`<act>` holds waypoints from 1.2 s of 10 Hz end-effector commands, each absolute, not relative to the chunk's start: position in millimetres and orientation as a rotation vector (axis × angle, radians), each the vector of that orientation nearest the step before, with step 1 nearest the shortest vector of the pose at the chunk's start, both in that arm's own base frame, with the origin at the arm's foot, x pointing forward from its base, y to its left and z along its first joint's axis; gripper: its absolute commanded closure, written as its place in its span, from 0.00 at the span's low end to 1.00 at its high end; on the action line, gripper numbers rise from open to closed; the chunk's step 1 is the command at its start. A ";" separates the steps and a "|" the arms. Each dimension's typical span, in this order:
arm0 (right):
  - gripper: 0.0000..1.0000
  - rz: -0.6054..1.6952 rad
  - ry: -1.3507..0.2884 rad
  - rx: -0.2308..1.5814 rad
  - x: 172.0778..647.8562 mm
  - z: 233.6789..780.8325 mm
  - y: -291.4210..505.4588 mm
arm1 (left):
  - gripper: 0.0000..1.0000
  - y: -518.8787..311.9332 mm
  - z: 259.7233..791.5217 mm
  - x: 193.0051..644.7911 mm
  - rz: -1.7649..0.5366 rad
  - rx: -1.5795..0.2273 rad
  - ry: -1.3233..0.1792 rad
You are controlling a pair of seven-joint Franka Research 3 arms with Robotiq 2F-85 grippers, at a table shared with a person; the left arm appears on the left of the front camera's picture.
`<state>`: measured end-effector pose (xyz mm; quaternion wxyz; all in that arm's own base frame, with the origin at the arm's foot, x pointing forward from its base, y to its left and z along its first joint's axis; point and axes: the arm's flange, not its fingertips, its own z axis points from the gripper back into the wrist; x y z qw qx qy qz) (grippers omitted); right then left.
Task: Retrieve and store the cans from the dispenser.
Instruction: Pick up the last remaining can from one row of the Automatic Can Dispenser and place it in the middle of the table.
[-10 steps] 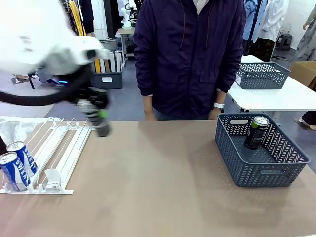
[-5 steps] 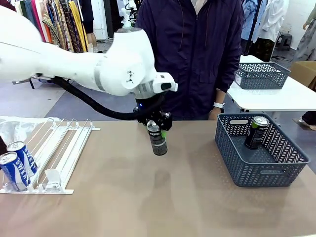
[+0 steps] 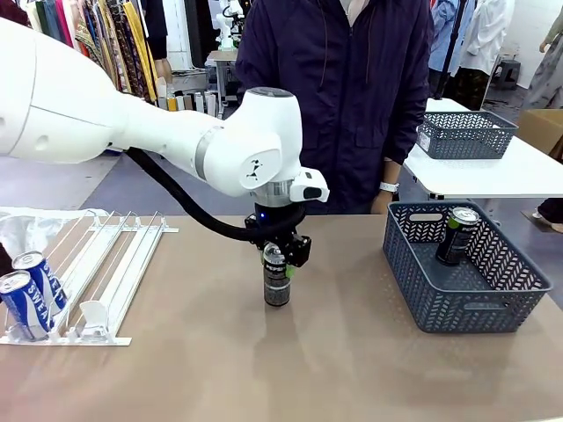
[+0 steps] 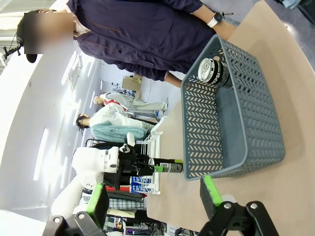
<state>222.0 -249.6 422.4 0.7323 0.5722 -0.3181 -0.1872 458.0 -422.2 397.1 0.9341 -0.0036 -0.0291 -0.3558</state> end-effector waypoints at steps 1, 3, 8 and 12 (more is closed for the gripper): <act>0.00 -0.399 -0.734 1.272 224.4 424.9 -250.2 | 1.00 -421.7 394.4 453.1 -0.708 0.028 -0.077; 0.00 -0.399 -0.734 1.272 224.4 424.9 -250.2 | 0.49 -421.8 391.2 453.6 -0.708 0.005 -0.083; 0.00 -0.399 -0.734 1.272 224.4 424.9 -250.2 | 0.00 -396.5 445.8 451.0 -0.669 -0.036 -0.182; 0.00 -0.399 -0.734 1.272 224.4 424.9 -250.2 | 0.00 -250.2 586.1 394.4 -0.550 -0.290 -0.390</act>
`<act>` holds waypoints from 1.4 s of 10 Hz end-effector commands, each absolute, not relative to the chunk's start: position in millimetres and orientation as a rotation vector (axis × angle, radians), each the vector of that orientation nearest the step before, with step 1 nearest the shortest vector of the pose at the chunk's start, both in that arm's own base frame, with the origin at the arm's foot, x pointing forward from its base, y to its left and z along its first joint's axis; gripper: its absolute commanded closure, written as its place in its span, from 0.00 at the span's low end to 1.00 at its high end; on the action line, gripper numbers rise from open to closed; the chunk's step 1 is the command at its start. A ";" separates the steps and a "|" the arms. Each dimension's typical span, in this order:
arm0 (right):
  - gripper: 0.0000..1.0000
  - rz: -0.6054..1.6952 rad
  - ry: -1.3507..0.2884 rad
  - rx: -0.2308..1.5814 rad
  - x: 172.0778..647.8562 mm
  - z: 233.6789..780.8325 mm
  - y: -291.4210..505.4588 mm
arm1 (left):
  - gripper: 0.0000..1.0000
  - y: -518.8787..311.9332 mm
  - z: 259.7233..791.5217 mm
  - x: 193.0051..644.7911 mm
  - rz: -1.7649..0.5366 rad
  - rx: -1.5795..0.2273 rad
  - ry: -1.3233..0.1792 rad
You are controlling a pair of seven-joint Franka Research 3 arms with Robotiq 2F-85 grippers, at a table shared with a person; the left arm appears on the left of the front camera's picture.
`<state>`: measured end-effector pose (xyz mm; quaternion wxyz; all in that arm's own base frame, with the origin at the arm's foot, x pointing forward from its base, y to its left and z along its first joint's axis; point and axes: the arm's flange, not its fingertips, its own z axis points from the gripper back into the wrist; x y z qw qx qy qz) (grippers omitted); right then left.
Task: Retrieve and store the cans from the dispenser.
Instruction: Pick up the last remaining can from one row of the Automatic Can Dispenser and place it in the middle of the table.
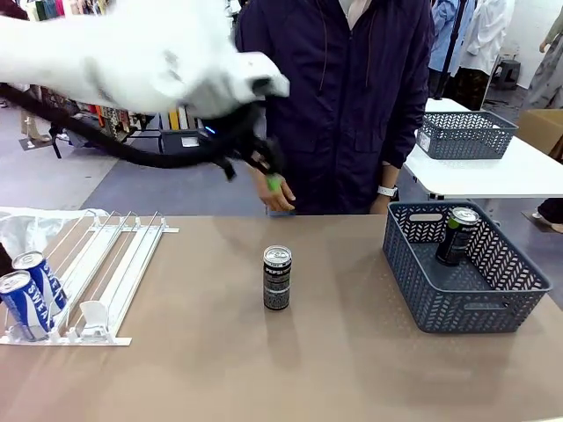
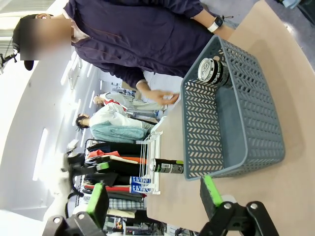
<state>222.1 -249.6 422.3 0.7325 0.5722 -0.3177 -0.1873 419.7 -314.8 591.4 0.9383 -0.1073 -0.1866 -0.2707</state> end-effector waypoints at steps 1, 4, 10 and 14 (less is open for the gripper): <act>0.00 -0.399 -0.734 1.272 224.4 424.9 -250.2 | 0.00 -188.6 595.7 385.6 -0.461 -0.368 -0.383; 0.00 -0.399 -0.734 1.272 224.4 424.9 -250.2 | 0.00 14.7 578.5 300.6 -0.161 -0.789 -0.483; 0.00 -0.399 -0.734 1.272 224.4 424.9 -250.2 | 0.00 156.4 522.7 216.0 0.041 -1.182 -0.626; 0.00 -0.399 -0.734 1.272 224.4 424.9 -250.2 | 0.00 156.4 522.7 216.0 0.041 -1.182 -0.626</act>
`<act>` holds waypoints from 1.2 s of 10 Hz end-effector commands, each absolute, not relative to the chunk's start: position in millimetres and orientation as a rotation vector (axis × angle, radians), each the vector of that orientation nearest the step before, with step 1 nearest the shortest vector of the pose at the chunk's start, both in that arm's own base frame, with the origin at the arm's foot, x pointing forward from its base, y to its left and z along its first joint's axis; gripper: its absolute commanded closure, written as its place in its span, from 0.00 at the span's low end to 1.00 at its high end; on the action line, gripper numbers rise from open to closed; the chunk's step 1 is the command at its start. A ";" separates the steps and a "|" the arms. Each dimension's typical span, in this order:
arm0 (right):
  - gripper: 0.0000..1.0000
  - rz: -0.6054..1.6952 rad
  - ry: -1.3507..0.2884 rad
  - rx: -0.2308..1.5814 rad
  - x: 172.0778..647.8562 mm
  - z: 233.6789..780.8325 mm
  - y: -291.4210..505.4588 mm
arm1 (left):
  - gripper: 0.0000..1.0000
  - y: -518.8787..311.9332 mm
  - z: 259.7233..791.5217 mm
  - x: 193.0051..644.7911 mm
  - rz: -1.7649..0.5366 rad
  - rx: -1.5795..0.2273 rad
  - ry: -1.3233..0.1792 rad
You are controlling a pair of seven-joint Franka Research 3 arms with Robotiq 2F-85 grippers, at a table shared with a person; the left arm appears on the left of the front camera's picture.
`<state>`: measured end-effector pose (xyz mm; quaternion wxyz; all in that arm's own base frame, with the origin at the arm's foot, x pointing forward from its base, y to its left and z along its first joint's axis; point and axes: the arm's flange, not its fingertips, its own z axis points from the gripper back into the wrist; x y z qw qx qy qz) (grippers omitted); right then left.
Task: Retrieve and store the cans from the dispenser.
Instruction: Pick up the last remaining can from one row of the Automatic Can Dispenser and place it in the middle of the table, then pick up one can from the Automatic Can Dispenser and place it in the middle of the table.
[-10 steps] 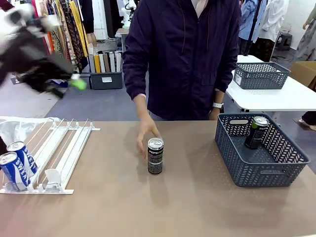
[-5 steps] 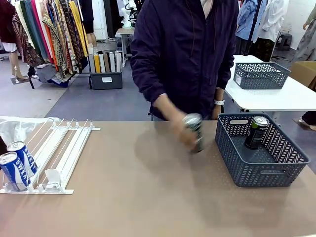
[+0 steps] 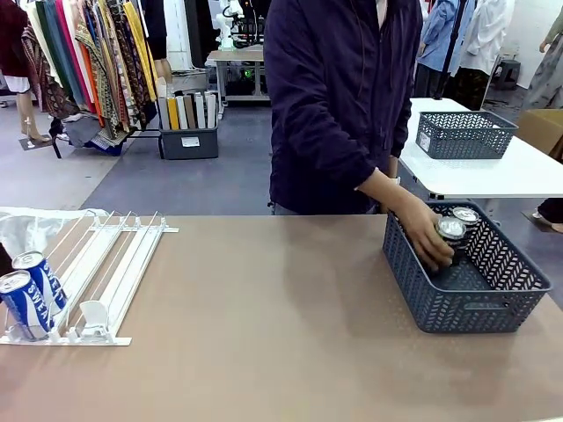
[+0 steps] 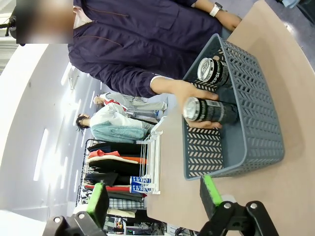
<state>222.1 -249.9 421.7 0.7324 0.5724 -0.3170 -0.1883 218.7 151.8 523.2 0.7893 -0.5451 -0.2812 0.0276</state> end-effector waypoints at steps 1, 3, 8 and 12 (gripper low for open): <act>0.00 -0.399 -0.734 1.272 224.4 424.9 -250.2 | 0.00 156.4 522.7 216.0 0.041 -1.182 -0.626; 0.00 -0.399 -0.734 1.272 224.4 424.9 -250.2 | 0.00 156.4 522.7 216.0 0.041 -1.182 -0.626; 0.00 -0.399 -0.734 1.272 224.4 424.9 -250.2 | 0.00 156.3 519.9 213.1 0.062 -1.171 -0.605; 0.00 -0.399 -0.734 1.272 224.4 424.9 -250.2 | 0.00 114.0 518.8 262.2 -0.114 -0.429 -0.312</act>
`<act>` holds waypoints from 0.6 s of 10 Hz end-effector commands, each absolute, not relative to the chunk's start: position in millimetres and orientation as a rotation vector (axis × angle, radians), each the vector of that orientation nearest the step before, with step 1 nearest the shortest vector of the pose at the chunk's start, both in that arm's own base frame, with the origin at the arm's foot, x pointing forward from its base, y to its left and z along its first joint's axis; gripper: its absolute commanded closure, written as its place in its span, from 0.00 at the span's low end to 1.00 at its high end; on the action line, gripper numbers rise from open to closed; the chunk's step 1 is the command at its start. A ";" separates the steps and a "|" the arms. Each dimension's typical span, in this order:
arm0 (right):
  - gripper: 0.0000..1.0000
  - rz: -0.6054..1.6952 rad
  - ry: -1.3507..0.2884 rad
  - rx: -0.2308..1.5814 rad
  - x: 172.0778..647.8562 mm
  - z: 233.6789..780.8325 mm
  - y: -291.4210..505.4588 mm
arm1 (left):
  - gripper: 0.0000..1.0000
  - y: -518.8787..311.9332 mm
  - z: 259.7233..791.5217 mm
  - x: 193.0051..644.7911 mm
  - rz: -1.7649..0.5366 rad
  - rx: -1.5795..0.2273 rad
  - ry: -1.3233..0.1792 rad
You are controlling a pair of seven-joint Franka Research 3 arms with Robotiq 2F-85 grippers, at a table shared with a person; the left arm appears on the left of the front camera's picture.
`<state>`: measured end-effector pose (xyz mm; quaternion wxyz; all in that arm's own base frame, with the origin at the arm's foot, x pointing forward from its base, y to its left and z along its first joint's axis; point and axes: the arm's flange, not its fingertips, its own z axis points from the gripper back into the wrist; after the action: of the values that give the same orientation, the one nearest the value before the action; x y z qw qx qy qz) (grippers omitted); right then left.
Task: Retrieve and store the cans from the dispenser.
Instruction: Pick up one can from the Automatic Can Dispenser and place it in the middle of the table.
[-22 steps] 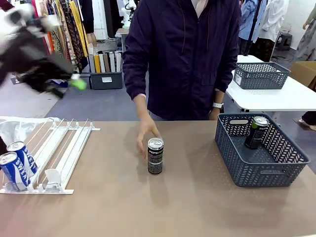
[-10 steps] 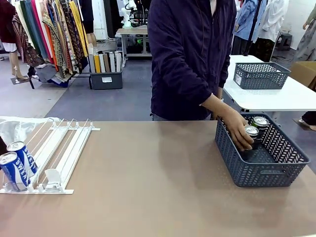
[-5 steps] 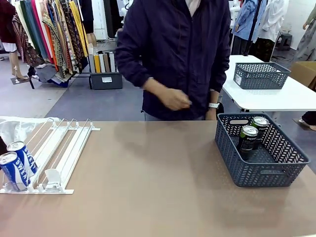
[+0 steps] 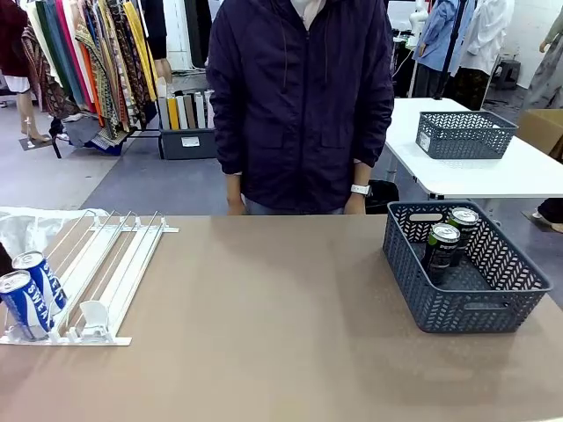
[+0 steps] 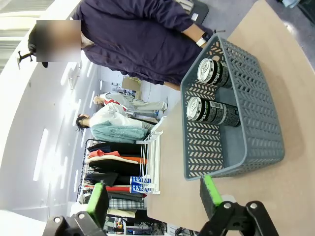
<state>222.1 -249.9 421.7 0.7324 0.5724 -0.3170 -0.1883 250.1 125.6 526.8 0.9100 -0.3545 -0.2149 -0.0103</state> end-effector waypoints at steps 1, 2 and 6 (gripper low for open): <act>0.00 -0.399 -0.734 1.272 224.4 424.9 -250.2 | 0.00 100.2 511.2 272.9 -0.156 -0.239 -0.247; 0.00 -0.399 -0.734 1.272 224.4 424.9 -250.2 | 0.00 91.6 507.3 283.5 -0.168 -0.097 -0.234; 0.00 -0.399 -0.734 1.272 224.4 424.9 -250.2 | 0.00 72.8 514.9 301.7 -0.205 -0.112 -0.283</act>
<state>222.0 -249.9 421.7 0.7323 0.5725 -0.3170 -0.1882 309.3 64.9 515.6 0.9836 -0.0121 -0.1401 -0.1126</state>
